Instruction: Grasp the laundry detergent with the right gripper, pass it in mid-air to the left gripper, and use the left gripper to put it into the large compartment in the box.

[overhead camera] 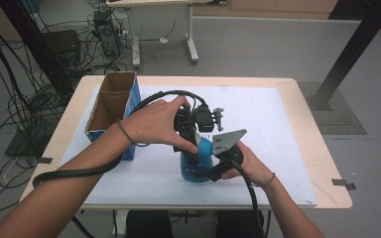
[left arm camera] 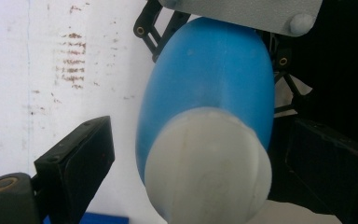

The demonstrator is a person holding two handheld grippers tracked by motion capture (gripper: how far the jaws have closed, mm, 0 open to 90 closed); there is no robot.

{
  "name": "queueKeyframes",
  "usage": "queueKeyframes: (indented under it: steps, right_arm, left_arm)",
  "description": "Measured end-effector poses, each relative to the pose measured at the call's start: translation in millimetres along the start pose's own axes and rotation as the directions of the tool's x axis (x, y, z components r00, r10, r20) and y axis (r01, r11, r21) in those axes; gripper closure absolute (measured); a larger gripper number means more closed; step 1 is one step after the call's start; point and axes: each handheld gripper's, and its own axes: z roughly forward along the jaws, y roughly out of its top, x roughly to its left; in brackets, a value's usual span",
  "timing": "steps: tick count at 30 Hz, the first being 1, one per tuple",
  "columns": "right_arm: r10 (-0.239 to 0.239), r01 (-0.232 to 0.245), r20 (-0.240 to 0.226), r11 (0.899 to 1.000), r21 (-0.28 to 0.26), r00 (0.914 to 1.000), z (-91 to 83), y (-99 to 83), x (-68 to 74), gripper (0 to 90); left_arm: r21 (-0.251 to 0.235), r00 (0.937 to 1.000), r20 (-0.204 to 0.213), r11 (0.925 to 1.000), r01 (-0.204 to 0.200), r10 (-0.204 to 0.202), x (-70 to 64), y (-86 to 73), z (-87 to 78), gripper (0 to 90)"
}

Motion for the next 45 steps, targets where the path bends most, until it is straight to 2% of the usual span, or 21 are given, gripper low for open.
queueKeyframes:
  steps: [7, 17, 24, 28, 33, 38, 45]
  right_arm:
    - [0.0, 0.0, 0.0, 1.0, -0.002, 1.0, 0.2, 0.1, 0.1, 41.8]
    - [-0.004, 0.004, -0.001, 1.0, -0.006, 1.0, 0.3, 2.3, 0.5, 41.8]
    - [-0.009, 0.009, -0.003, 1.0, -0.008, 1.0, 0.4, 3.4, -0.2, 41.8]
    - [-0.008, 0.008, -0.002, 1.0, -0.01, 1.0, 0.2, 3.1, 0.1, 41.8]
    - [-0.009, 0.009, -0.001, 1.0, -0.01, 1.0, 0.1, 3.2, 0.6, 41.8]
    - [-0.009, 0.009, -0.001, 1.0, -0.011, 1.0, 0.2, 3.0, 0.3, 41.9]
    - [-0.012, 0.012, -0.004, 1.0, -0.009, 0.9999, 0.0, 3.4, 0.2, 41.9]
  left_arm:
    - [-0.001, 1.0, 0.0, 1.0, 0.0, 0.0, -0.8, -0.9, 0.2, 8.1]
    - [0.014, 0.9993, -0.031, 0.9997, -0.019, 0.019, -6.8, 1.1, 4.0, 7.2]
    - [0.019, 0.9994, -0.028, 0.9996, -0.021, 0.021, -8.1, 2.8, 6.9, 5.8]
    - [0.018, 0.9987, -0.043, 0.9995, -0.026, 0.026, -10.7, 2.8, 7.7, 5.2]
    - [0.021, 0.9981, -0.049, 0.9991, -0.037, 0.038, -12.4, 4.2, 7.4, 10.9]
    - [0.019, 0.9979, -0.047, 0.9988, -0.045, 0.046, -12.0, 4.7, 7.7, 24.8]
    - [0.029, 0.9976, -0.044, 0.9982, -0.052, 0.054, -11.4, 7.0, 7.3, 33.4]
